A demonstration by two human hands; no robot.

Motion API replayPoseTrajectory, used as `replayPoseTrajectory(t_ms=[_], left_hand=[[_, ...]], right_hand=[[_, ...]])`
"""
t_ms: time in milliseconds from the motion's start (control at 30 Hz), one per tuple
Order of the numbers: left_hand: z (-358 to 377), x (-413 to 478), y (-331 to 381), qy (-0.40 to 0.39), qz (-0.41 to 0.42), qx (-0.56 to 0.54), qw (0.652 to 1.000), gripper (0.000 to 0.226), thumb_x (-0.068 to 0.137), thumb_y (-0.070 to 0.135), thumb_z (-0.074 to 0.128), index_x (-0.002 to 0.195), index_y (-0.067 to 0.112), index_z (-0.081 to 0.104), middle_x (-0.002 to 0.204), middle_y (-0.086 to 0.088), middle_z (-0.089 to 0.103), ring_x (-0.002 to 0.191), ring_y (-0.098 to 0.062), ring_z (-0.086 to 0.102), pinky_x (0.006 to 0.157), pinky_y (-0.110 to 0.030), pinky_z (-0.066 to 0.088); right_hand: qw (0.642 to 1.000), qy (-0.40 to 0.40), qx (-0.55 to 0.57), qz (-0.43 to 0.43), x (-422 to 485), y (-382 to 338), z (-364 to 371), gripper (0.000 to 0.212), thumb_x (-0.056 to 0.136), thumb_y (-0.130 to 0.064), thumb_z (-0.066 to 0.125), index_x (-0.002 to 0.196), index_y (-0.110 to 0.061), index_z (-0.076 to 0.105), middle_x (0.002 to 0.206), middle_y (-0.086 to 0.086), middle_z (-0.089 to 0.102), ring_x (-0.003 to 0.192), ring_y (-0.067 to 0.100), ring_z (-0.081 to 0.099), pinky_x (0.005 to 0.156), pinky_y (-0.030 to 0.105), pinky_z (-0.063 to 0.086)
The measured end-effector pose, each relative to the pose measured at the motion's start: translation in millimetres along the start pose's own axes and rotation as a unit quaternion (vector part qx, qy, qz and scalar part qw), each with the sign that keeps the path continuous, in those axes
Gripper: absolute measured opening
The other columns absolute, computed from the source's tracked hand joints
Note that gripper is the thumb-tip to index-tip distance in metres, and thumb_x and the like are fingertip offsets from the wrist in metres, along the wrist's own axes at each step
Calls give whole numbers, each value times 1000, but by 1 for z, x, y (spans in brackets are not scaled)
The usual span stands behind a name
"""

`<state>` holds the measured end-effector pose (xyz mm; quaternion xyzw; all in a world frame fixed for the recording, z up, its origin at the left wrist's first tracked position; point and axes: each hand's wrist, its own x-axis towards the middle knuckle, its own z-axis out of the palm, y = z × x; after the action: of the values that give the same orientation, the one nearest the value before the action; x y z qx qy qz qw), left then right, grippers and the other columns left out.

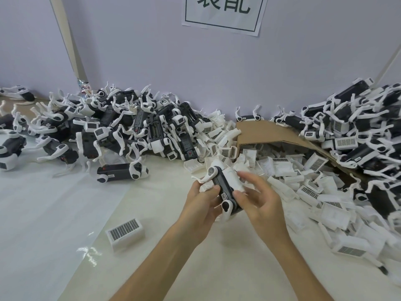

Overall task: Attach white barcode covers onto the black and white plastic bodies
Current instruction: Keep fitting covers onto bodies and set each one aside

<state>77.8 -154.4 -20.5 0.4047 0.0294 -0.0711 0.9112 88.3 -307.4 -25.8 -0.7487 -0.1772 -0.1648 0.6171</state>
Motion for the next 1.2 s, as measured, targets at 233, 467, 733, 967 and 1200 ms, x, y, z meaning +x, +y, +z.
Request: replayPoseTrajectory(t_ms=[233,467,733,967,1200], left_hand=[[-5,-1,3,10,6,19,1000,31,102,1,48,130,15,53,102,-16,75,81,-28,72,64,-39,60],[-5,0,4,24,19,27,999,31,104,3,45,130,17,55,94,-11,77,76,-21,73,57,-30,57],[-3,0,6,17,12,41,999,31,104,21,49,133,20,59,115,-11,72,106,-32,67,90,-50,55],[-3,-1,8,2,13,80,997,43,89,28,70,130,19,62,115,-10,74,112,-28,69,93,-47,58],[1,-4,5,-84,53,120,988,54,85,33,66,135,13,60,125,-14,69,118,-32,65,99,-54,53]], right_hand=[[994,-85,-57,34,-1,1,2,40,94,-13,67,130,-29,62,124,-17,68,112,4,66,96,25,53],[989,-118,-92,11,0,2,-1,47,94,-14,68,134,-37,59,140,-26,55,123,-3,56,95,21,50],[981,-166,-99,1,-2,2,2,57,95,-16,67,141,-43,47,152,-29,38,139,-6,38,103,26,47],[997,-60,-50,-11,-2,-2,8,42,94,-30,67,134,-33,58,132,-20,60,119,2,58,88,16,48],[980,-127,99,112,-1,-5,7,40,90,-39,54,126,-22,62,116,-1,71,109,12,66,85,22,53]])
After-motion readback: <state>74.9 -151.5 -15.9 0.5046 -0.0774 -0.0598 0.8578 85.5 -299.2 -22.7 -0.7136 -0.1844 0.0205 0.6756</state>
